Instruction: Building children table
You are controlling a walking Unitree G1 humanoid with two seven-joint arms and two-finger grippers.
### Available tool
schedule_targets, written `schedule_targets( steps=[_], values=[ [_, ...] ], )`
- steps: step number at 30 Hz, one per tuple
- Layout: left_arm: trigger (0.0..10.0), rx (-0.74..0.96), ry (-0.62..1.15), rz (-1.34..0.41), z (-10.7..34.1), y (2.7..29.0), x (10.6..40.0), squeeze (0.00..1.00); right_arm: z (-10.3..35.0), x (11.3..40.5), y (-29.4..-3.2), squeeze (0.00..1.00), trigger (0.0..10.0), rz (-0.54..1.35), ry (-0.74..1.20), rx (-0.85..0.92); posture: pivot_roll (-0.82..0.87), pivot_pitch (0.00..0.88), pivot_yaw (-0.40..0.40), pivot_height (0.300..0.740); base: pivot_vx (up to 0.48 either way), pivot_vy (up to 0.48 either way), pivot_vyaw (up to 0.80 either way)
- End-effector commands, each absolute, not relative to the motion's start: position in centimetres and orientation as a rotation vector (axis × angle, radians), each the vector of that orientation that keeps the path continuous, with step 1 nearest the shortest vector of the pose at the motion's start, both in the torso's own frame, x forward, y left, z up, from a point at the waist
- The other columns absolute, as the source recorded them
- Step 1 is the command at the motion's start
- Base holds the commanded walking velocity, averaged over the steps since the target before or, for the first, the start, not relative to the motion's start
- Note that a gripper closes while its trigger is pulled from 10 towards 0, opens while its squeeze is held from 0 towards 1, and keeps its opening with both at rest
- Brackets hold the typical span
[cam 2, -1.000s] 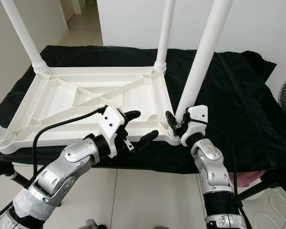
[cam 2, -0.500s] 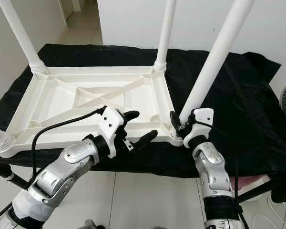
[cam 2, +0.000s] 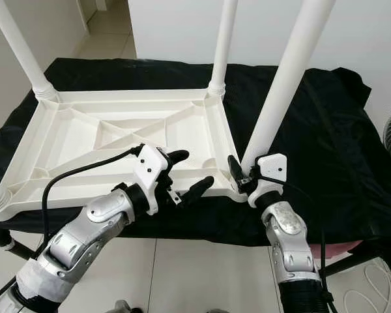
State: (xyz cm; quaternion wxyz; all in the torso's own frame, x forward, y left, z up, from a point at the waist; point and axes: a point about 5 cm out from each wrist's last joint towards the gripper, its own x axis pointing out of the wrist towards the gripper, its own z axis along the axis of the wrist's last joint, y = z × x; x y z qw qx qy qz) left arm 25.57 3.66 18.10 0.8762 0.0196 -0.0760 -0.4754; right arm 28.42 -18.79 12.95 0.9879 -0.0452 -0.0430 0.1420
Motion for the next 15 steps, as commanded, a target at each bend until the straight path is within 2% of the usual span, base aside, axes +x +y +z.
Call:
schedule_targets(
  steps=[1,9,15],
  values=[
    [10.0,0.054,-0.157,-1.065,18.1,3.6,25.1,0.00,6.9,26.6,-19.8,0.00,10.0,0.248,0.213,-0.070,-0.09,0.100,0.059,0.740,0.000,0.000,0.00],
    [10.0,0.057,-0.158,-1.066,18.2,3.7,25.1,0.00,7.2,27.1,-19.8,0.00,10.0,0.158,0.206,-0.028,-0.09,0.097,0.057,0.740,0.000,0.000,0.00],
    [10.0,0.055,-0.159,-1.065,18.2,3.6,25.1,0.00,6.8,27.7,-20.3,0.00,10.0,0.002,0.234,0.029,-0.09,0.097,0.057,0.740,0.000,0.000,0.00]
  ],
)
